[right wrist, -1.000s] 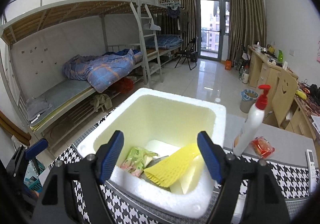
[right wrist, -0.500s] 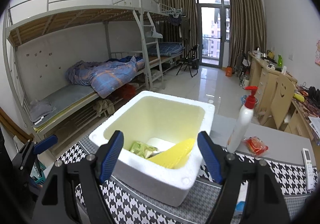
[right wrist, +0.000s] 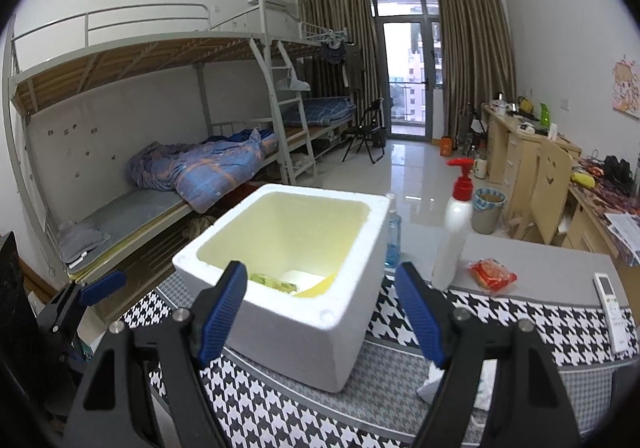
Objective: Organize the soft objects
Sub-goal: 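Move both tools back toward the blue face mask on the mat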
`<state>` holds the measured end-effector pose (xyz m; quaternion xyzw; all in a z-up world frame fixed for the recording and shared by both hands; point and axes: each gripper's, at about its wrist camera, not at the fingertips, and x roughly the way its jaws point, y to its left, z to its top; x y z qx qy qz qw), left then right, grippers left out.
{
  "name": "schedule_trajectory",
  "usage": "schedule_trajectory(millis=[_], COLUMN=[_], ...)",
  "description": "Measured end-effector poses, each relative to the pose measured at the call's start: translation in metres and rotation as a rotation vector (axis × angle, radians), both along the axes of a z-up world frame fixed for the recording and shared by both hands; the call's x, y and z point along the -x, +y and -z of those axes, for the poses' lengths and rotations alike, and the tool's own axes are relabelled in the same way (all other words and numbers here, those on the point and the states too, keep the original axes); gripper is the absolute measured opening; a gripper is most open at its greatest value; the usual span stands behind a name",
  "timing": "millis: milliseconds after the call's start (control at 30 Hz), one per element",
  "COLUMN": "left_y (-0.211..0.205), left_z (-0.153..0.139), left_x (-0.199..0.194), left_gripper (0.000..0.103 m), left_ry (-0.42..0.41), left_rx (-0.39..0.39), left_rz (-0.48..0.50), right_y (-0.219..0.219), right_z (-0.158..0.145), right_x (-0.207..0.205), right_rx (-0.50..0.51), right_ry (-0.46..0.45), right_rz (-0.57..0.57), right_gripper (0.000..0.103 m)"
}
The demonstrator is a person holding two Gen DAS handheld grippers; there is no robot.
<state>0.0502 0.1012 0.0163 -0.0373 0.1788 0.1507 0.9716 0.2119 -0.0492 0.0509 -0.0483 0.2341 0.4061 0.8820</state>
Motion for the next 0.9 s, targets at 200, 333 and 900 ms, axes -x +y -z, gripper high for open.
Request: schedule_trajectory(millis=[200, 333, 900], left_y=[-0.002, -0.008, -0.039], left_z=[0.002, 0.003, 0.006], left_x=[-0.002, -0.003, -0.007], left_gripper=[0.102, 0.102, 0.102], left_ry=[-0.01, -0.017, -0.042], left_rx=[0.008, -0.002, -0.028], left_rz=[0.022, 0.041, 0.121], right_y=[-0.013, -0.019, -0.063], right_z=[0.011, 0.015, 0.033], right_x=[-0.001, 0.002, 0.013], right_rx=[-0.004, -0.003, -0.007], right_ry=[0.02, 0.017, 0.016], right_rz=[0.039, 0.055, 0.145], right_gripper=[0.08, 0.08, 0.08])
